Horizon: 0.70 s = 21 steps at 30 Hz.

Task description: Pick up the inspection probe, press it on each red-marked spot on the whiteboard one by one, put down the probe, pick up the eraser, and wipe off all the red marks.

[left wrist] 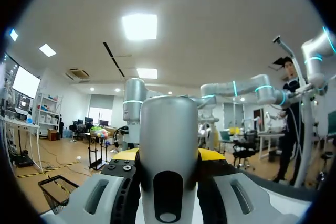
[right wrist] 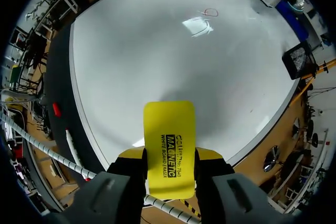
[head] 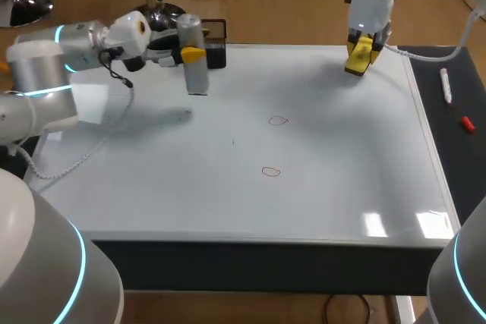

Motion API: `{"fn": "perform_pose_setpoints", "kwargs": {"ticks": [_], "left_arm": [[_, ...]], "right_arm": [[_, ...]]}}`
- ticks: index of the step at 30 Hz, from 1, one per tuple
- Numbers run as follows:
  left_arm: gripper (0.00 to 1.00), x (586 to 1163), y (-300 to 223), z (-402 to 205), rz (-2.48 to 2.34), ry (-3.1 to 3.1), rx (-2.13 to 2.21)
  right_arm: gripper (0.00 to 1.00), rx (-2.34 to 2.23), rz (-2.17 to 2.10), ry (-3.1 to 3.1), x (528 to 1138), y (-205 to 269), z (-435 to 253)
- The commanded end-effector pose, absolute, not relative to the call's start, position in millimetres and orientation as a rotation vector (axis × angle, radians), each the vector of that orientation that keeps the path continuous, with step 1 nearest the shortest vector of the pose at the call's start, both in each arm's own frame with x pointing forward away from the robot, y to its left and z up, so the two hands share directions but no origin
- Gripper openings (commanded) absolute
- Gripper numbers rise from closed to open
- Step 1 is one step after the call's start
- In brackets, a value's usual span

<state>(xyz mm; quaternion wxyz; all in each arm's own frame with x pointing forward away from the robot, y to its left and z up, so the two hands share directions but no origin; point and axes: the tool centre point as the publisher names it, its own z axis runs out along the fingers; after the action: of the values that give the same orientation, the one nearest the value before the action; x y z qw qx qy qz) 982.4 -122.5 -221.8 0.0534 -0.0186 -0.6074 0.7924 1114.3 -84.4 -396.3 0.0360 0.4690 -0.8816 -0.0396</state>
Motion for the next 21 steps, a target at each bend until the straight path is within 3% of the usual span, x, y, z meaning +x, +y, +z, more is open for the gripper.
{"fn": "perform_pose_setpoints", "kwargs": {"ticks": [1,21], "left_arm": [[0.00,982,-155,-222,2.379,-1.804,-0.136],[0.00,948,-286,-249,2.201,-1.638,-0.295]], "right_arm": [[0.00,1.442,-0.117,-2.704,1115,-85,-395],[0.00,1.442,-0.117,-2.704,1115,-85,-395]]}}
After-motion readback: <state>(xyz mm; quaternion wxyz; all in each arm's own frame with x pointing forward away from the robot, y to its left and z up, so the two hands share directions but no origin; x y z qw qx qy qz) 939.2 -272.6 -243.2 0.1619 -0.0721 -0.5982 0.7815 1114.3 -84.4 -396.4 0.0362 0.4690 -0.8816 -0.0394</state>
